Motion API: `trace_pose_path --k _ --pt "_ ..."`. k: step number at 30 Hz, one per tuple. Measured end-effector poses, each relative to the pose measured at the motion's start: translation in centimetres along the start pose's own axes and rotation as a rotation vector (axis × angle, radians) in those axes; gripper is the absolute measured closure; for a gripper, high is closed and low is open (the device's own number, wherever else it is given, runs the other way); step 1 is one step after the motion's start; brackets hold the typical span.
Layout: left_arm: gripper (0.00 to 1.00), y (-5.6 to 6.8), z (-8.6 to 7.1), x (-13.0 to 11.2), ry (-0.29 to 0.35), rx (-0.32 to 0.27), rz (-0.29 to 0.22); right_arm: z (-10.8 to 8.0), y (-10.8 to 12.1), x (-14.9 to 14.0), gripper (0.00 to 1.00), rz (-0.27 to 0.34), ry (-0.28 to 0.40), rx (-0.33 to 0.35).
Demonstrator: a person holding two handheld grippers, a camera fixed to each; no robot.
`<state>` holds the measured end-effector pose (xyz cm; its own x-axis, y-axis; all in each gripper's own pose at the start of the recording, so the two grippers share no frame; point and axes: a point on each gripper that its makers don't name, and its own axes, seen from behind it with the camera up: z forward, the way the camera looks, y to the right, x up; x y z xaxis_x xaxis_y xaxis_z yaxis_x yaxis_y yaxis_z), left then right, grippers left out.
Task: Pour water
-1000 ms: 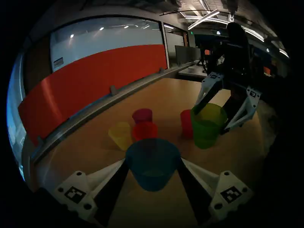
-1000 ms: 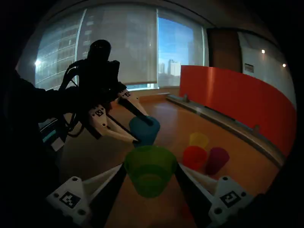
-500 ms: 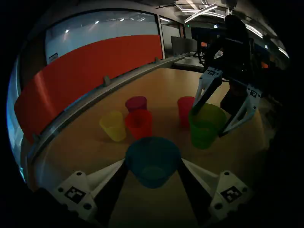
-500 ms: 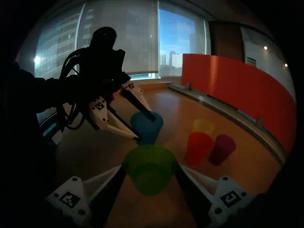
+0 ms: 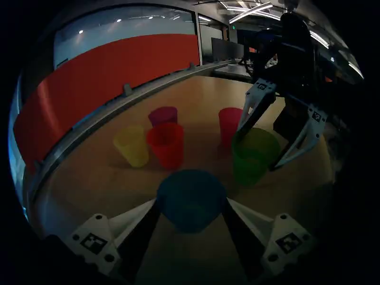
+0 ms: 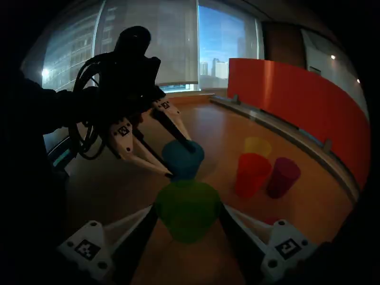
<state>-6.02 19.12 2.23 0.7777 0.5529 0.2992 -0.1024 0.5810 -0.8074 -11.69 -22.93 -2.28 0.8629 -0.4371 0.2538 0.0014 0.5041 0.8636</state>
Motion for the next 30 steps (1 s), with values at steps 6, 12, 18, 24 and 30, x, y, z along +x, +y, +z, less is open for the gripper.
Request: trace_pose_path --k 6,12,18,24,30 --pt "0.13 0.0 0.7 -0.7 -0.005 -0.001 -0.010 0.3 0.3 -0.6 0.08 0.004 -0.008 -0.007" --pt "0.13 0.0 1.0 -1.1 -0.005 -0.007 -0.024 0.5 0.5 -1.0 0.08 0.008 -0.015 -0.010" --pt "0.13 0.1 0.9 -1.4 -0.003 -0.017 -0.035 0.7 0.6 -1.4 0.08 0.008 -0.024 -0.012" --pt "0.13 0.0 0.7 -2.0 -0.012 -0.021 -0.044 0.8 0.6 -1.6 0.08 0.003 -0.030 -0.017" --pt "0.13 0.1 0.8 -2.2 -0.014 -0.022 -0.041 1.1 0.7 -2.2 0.08 0.007 -0.036 -0.025"
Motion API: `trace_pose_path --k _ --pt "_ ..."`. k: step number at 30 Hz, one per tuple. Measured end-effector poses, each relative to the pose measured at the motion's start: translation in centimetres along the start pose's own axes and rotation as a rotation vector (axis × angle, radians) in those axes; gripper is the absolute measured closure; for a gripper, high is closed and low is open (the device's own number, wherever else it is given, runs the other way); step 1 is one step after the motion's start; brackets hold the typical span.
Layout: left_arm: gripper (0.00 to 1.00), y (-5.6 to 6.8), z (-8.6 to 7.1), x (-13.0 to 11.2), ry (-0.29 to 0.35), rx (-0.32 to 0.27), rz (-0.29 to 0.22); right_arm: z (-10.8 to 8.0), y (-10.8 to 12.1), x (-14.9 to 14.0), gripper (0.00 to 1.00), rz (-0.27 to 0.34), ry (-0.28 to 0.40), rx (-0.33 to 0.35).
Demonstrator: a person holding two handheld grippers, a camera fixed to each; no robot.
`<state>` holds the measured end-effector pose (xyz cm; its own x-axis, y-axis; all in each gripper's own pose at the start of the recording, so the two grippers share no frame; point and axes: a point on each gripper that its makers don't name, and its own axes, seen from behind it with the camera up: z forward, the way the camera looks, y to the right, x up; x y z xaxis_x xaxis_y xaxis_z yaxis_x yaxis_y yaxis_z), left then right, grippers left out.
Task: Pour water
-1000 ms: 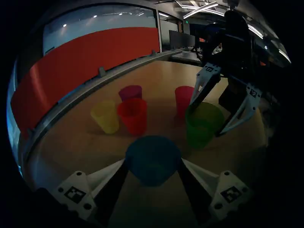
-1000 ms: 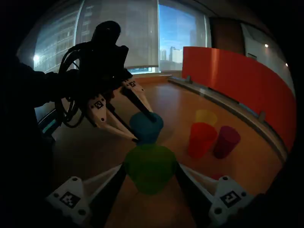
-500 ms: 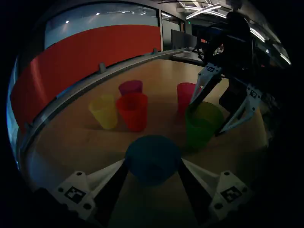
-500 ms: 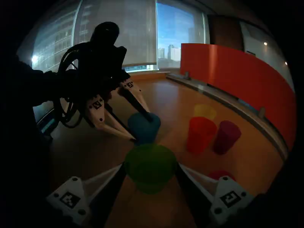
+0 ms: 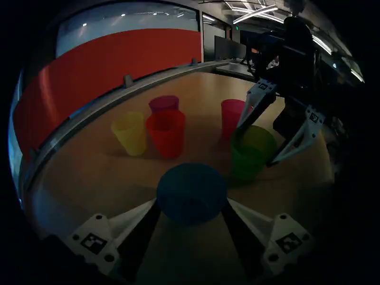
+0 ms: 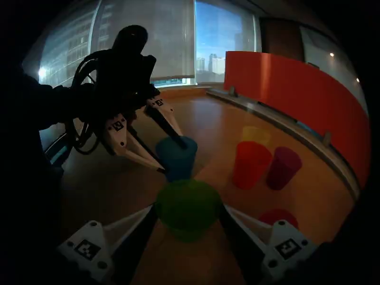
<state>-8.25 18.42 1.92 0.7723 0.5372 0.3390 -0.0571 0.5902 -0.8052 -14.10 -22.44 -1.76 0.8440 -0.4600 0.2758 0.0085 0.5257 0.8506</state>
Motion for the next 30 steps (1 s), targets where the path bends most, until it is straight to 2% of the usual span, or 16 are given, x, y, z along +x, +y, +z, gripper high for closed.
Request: trace_pose_path --k 9,18,30 --pt "0.13 -0.1 0.2 -0.6 -0.014 0.014 0.026 -0.1 0.2 -0.5 0.07 0.012 0.003 -0.006" --pt "0.13 -0.3 -0.1 -1.0 -0.027 0.024 0.020 -0.6 0.4 -0.4 0.00 0.008 0.006 -0.029" --pt "0.13 -0.7 -1.7 -2.0 -0.036 0.054 0.010 -2.9 0.3 -0.8 0.00 0.012 0.013 -0.073"
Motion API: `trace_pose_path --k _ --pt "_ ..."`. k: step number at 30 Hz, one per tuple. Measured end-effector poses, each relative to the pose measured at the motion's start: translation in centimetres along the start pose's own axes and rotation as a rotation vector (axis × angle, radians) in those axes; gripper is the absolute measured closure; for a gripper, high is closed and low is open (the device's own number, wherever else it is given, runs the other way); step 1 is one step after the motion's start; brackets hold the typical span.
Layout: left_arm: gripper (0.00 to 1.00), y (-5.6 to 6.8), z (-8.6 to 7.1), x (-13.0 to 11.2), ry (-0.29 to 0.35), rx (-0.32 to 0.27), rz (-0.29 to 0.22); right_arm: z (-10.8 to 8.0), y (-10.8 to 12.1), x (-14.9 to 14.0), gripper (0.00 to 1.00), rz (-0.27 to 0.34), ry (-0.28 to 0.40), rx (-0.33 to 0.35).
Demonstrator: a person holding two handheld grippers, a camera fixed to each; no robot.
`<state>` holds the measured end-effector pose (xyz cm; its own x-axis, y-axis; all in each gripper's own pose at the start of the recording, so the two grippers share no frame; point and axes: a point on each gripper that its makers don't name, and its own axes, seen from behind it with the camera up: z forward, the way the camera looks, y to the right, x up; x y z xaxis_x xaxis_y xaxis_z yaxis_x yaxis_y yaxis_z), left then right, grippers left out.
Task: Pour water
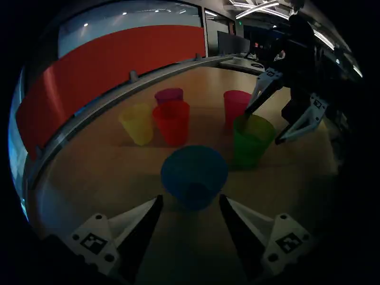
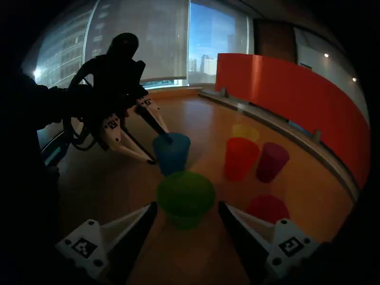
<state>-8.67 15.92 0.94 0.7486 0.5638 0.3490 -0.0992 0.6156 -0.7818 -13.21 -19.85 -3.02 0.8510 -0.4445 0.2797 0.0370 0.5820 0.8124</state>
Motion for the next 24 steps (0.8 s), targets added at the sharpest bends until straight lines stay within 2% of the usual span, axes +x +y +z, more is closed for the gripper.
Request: trace_pose_path --k 10,18,24 --pt "0.13 -0.4 -2.1 -0.7 0.012 0.041 -0.024 -2.4 0.4 -0.1 0.00 0.018 0.026 -0.049" --pt "0.12 -0.9 -3.9 -0.5 0.038 0.087 -0.042 -3.4 0.4 0.1 0.00 0.032 0.044 -0.072" --pt "0.13 -2.0 -5.4 -0.5 0.067 0.156 -0.081 -4.7 1.4 -0.2 0.00 0.056 0.060 -0.125"
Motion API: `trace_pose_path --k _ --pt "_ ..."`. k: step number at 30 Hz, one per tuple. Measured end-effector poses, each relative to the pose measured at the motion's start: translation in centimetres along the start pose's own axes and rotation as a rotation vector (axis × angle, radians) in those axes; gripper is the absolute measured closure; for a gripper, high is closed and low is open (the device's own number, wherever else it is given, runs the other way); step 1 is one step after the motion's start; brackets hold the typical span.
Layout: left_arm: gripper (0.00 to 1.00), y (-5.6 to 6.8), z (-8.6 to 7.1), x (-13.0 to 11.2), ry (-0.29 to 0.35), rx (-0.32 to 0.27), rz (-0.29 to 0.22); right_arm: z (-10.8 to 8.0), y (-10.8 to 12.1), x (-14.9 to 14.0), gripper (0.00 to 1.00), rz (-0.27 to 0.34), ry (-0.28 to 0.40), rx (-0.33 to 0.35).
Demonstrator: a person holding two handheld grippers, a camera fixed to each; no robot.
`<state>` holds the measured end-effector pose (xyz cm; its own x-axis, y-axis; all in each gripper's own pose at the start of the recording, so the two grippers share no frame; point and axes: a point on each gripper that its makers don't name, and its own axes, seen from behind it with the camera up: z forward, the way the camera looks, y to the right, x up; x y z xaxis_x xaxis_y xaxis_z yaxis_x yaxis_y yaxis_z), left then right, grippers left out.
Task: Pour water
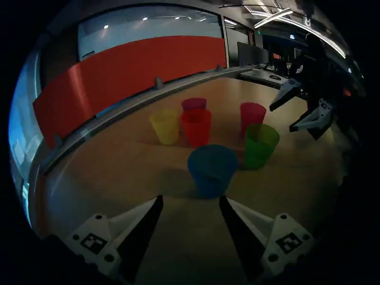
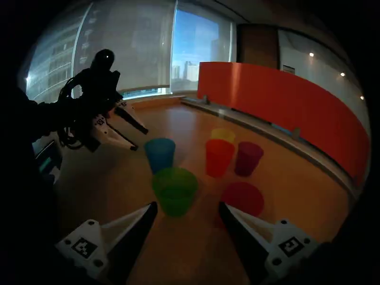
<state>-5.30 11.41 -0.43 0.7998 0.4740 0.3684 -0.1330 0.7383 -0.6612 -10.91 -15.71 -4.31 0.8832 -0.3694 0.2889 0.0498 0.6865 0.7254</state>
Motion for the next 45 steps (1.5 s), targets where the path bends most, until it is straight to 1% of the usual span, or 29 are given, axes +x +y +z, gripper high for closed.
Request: trace_pose_path --k 6,12,15,18,21,30,34,39,45 --pt "0.13 -0.9 -0.8 0.1 0.045 0.060 -0.048 -1.4 1.7 0.2 0.01 0.043 0.036 -0.068" --pt "0.12 -2.0 -1.6 1.0 0.106 0.123 -0.086 -2.7 3.8 0.9 0.00 0.078 0.076 -0.146" --pt "0.13 -2.7 -2.0 1.7 0.142 0.156 -0.103 -3.3 5.0 1.4 0.00 0.105 0.101 -0.183" --pt "0.13 -3.1 -2.4 1.9 0.165 0.179 -0.117 -3.8 6.0 2.0 0.00 0.131 0.130 -0.221" --pt "0.13 -3.7 -2.8 2.1 0.187 0.208 -0.131 -4.2 6.9 2.4 0.00 0.145 0.155 -0.262" --pt "0.13 -5.4 -4.4 2.5 0.272 0.305 -0.210 -5.1 9.1 2.6 0.01 0.184 0.206 -0.373" --pt "0.13 -6.4 -5.3 2.6 0.305 0.362 -0.222 -6.0 10.4 3.0 0.01 0.206 0.247 -0.446" --pt "0.13 -7.0 -6.3 3.2 0.338 0.414 -0.232 -6.8 11.5 3.4 0.01 0.227 0.293 -0.518" --pt "0.13 -7.7 -7.4 3.7 0.385 0.469 -0.266 -7.9 13.1 3.4 0.01 0.261 0.332 -0.610"
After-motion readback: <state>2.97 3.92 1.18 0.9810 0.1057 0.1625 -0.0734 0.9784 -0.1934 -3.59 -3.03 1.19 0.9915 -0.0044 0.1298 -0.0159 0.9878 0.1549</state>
